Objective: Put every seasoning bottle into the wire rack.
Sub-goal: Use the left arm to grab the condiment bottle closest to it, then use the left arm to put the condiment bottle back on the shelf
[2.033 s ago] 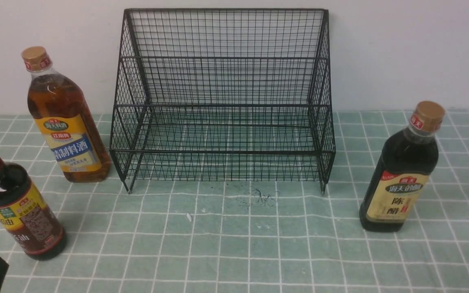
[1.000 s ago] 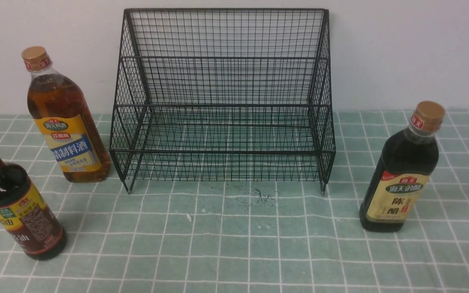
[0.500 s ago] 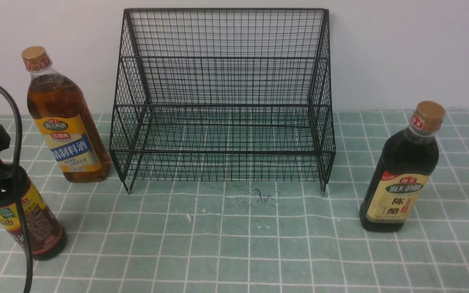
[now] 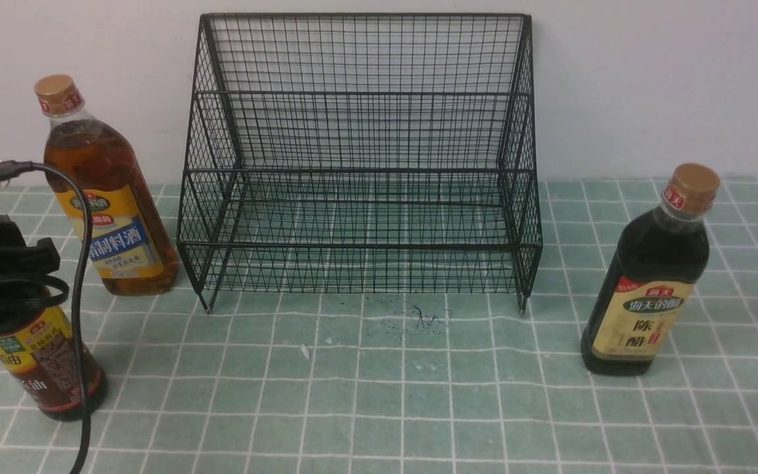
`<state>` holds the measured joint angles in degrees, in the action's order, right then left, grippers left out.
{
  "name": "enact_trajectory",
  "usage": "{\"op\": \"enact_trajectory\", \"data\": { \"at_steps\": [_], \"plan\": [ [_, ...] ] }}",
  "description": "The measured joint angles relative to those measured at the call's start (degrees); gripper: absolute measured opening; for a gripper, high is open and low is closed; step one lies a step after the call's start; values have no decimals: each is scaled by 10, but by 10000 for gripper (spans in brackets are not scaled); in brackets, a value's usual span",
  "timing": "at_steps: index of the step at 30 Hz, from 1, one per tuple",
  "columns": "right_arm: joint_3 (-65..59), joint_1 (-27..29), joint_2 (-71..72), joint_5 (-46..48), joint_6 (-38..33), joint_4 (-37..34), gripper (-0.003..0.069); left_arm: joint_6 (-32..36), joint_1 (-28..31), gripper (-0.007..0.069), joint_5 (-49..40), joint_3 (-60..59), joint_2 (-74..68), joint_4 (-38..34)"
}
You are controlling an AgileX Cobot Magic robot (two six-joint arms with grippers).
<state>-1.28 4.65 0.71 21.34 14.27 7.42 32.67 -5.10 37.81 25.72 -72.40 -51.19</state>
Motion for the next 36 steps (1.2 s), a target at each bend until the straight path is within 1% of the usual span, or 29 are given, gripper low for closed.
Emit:
{"op": "enact_trajectory", "data": {
  "at_steps": [3,6,10,12,13,15,18,22,24,25,27,32,36],
  "plan": [
    [0,0,0,0,0,0,-15,-8,-1,255,-4,2,-1,4],
    [0,0,0,0,0,0,-15,-6,-1,258,-12,2,4,9],
    [0,0,0,0,0,0,-15,9,0,258,-66,2,31,33],
    [0,0,0,0,0,0,-15,12,0,258,-151,8,68,66],
    [0,0,0,0,0,0,-15,12,0,258,-164,9,71,68],
    [0,0,0,0,0,0,-15,12,0,258,-239,29,106,90],
    [0,0,0,0,0,0,-15,11,0,258,-301,73,146,107],
    [0,0,0,0,0,0,-15,1,0,258,-363,150,167,120],
    [0,0,0,0,0,0,-15,-2,0,258,-378,170,166,121],
    [0,0,0,0,0,0,-15,-9,0,258,-399,201,158,122],
    [0,0,0,0,3,0,-15,-10,0,258,-407,220,147,122],
    [0,0,0,0,7,0,-15,-12,-3,258,-422,289,68,128],
    [0,0,0,0,7,0,-15,-11,-26,258,-422,338,-2,132]
  ]
}}
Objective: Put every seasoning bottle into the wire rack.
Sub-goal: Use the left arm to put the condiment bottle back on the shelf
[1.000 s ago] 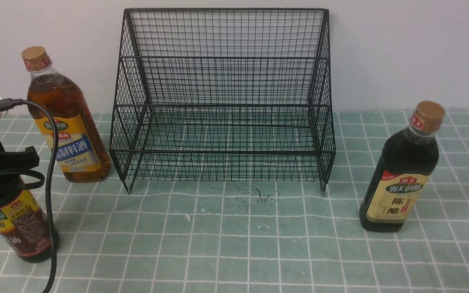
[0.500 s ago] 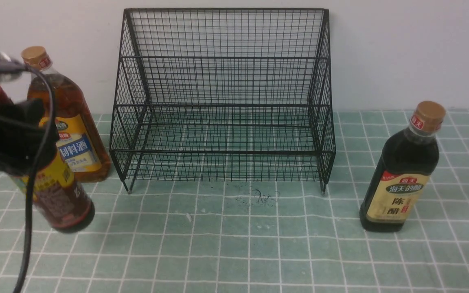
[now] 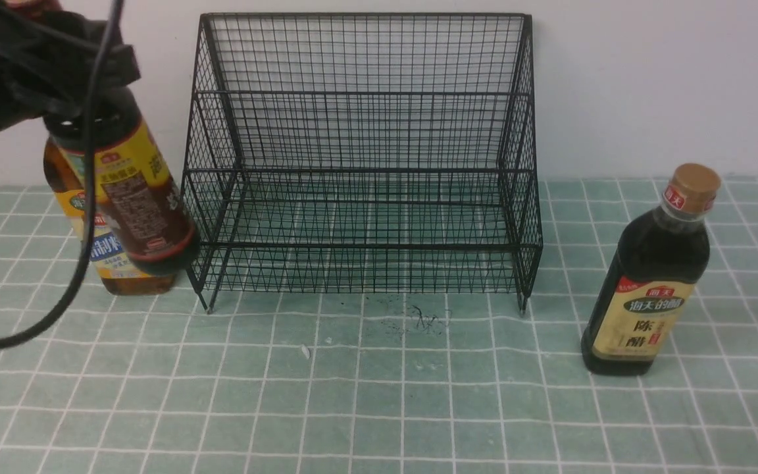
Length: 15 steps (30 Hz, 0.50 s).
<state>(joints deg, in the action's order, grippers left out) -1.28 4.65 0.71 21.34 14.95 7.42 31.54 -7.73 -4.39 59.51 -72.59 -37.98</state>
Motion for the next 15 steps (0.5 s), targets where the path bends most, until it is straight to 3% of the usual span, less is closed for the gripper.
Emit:
{"op": "enact_trajectory", "data": {
  "at_steps": [7,15],
  "plan": [
    [0,0,0,0,0,0,-15,5,-59,258,37,80,-113,-4],
    [0,0,0,0,0,0,-15,12,-75,258,101,115,-183,-8]
  ]
}}
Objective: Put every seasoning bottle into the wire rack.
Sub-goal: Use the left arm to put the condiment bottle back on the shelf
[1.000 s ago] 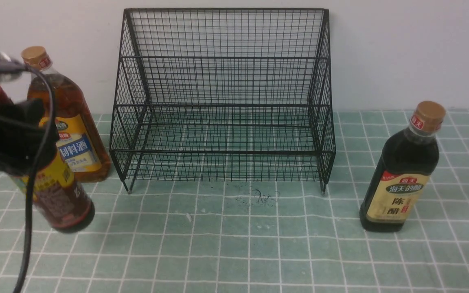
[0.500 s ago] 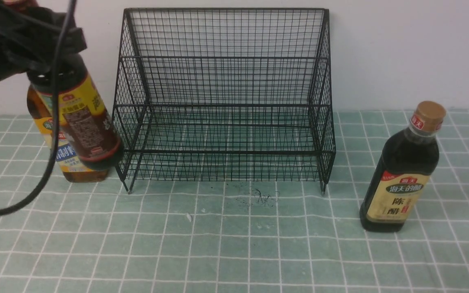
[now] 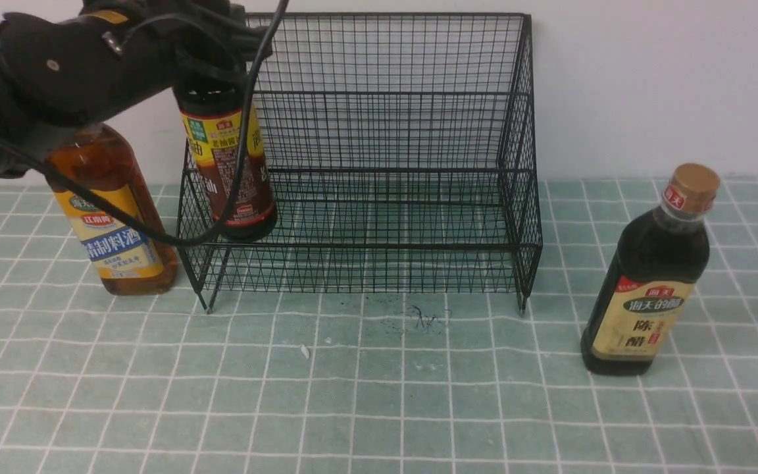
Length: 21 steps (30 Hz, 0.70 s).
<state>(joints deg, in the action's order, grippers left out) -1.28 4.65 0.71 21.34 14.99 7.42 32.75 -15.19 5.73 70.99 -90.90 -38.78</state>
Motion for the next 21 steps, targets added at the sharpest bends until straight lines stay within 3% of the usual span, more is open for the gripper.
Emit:
{"op": "enact_trajectory", "data": {
  "at_steps": [12,18,21],
  "plan": [
    [0,0,0,0,0,0,-15,4,-1,258,-16,11,-43,3],
    [0,0,0,0,0,0,-15,17,-1,271,-106,10,-55,19],
    [0,0,0,0,0,0,-15,10,-2,317,-131,11,-53,11]
  ]
}}
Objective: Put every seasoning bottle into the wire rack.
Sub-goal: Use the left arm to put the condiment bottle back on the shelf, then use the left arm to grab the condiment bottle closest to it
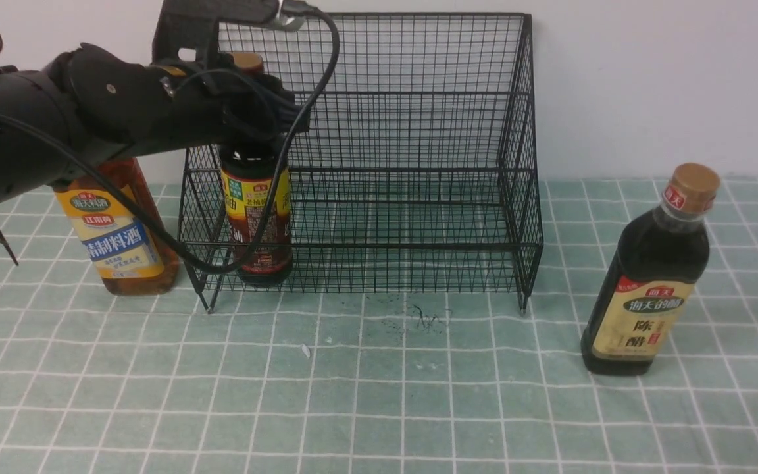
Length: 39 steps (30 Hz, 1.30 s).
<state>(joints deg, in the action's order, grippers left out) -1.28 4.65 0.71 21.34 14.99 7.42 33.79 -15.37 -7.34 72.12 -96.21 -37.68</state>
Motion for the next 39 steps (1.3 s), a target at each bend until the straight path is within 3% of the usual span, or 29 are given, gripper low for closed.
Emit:
{"op": "enact_trajectory", "data": {
  "at_steps": [13,19,31,39],
  "plan": [
    [0,0,0,0,0,0,-15,28,5,445,-19,0,47,-1],
    [0,0,0,0,0,0,-15,36,26,449,-19,0,95,-1],
    [0,0,0,0,0,0,-15,39,181,449,-26,0,175,-1],
    [0,0,0,0,0,0,-15,39,218,449,-29,0,135,-1]
  ]
}}
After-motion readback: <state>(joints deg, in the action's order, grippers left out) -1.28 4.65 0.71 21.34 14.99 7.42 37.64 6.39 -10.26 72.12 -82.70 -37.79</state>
